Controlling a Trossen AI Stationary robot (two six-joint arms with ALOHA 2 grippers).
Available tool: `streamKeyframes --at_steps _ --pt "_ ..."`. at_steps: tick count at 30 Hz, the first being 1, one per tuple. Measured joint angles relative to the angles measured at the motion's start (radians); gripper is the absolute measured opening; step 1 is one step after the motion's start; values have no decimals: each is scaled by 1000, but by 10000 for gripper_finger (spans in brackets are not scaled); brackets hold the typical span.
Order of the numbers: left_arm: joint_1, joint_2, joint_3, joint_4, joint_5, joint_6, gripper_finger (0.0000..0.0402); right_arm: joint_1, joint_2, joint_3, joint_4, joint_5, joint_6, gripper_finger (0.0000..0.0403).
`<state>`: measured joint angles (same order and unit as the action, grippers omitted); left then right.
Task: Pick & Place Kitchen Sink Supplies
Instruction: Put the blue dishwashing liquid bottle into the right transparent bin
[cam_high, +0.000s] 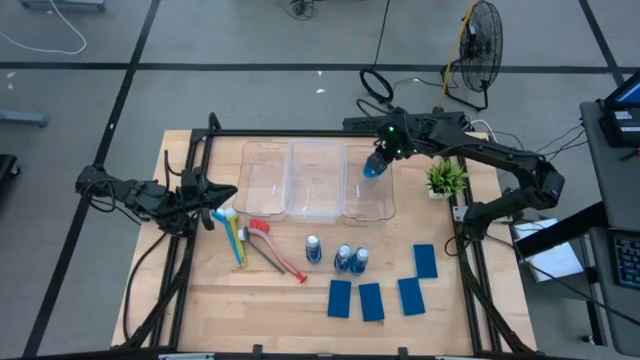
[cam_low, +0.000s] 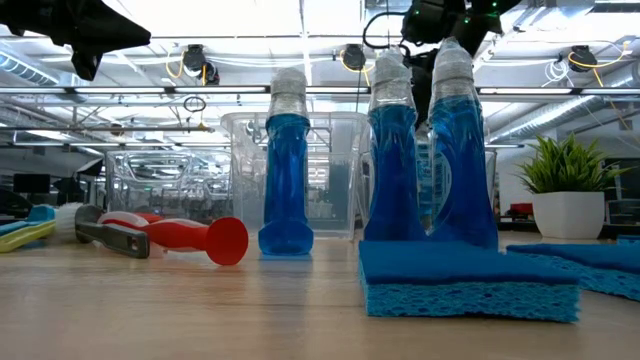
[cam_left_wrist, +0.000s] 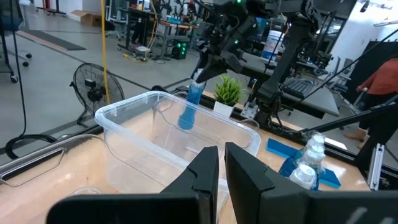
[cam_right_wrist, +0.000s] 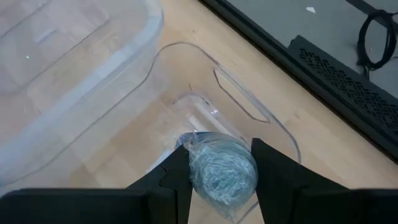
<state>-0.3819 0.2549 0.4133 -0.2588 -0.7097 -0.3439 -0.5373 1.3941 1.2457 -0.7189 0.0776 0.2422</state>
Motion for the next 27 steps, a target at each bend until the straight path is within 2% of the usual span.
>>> streamKeyframes --at_steps 20,27 --pt "0 0 0 -2 0 0 33 3 0 0 -4 -34 -104 121" --pt "0 0 0 -2 0 0 33 2 0 0 -13 -31 -224 121"
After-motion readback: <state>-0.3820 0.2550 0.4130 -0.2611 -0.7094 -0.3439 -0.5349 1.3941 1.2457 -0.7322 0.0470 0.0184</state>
